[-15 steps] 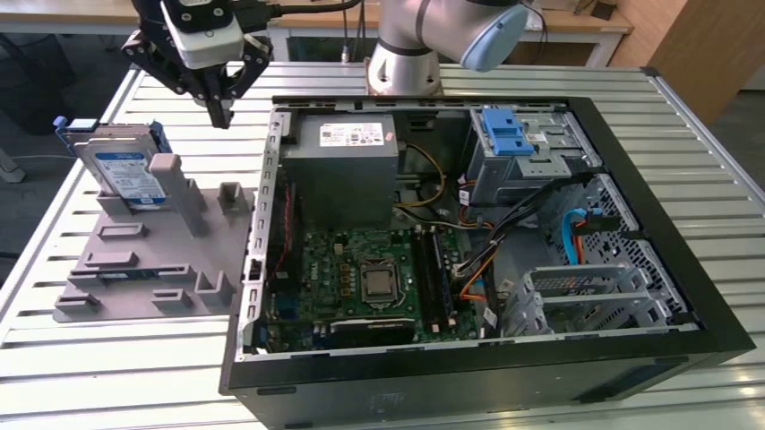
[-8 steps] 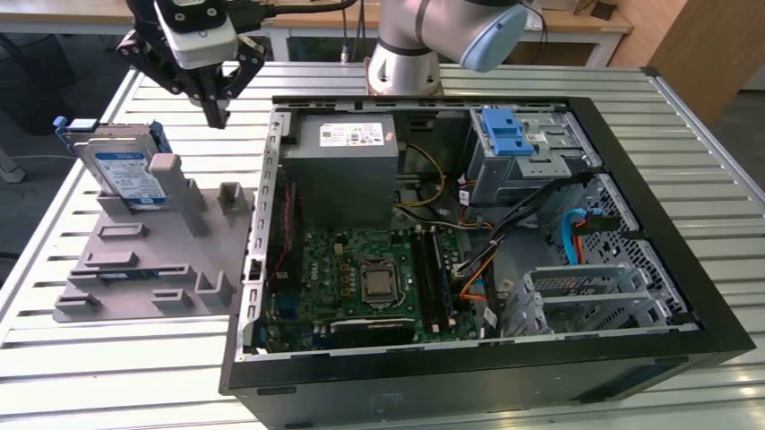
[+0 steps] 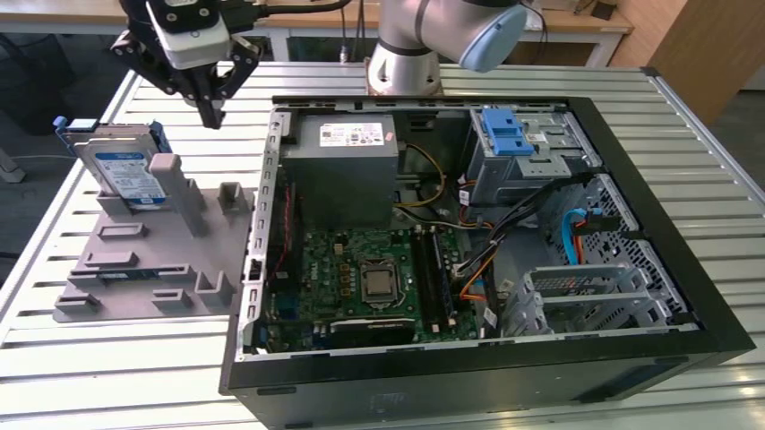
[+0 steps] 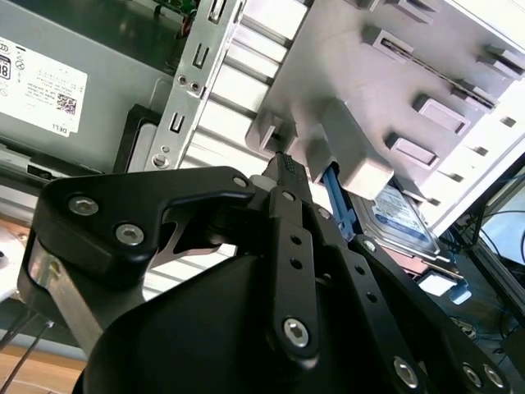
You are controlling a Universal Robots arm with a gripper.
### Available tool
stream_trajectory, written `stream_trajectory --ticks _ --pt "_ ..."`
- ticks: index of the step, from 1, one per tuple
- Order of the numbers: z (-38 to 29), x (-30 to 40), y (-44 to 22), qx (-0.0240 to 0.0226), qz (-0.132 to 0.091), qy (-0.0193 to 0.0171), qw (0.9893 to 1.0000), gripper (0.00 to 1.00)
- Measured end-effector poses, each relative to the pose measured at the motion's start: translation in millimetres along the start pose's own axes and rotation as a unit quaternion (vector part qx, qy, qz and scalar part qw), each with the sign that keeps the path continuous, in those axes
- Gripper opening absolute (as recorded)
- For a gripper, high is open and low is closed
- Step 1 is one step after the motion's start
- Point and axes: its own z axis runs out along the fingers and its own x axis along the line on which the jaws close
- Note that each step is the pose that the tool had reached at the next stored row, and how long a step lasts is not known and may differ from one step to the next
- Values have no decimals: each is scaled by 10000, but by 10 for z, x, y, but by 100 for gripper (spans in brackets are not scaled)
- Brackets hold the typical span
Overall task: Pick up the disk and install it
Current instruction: 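Reach for the disk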
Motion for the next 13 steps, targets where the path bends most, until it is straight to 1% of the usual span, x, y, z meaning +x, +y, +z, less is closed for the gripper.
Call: stream_trajectory --ticks 2,6,8,13 --pt "4 43 21 -1 0 -1 10000 11" --pt "11 167 110 0 1 0 10000 11" --pt "15 253 132 0 0 0 10000 11" --pt "32 484 160 0 0 0 10000 11"
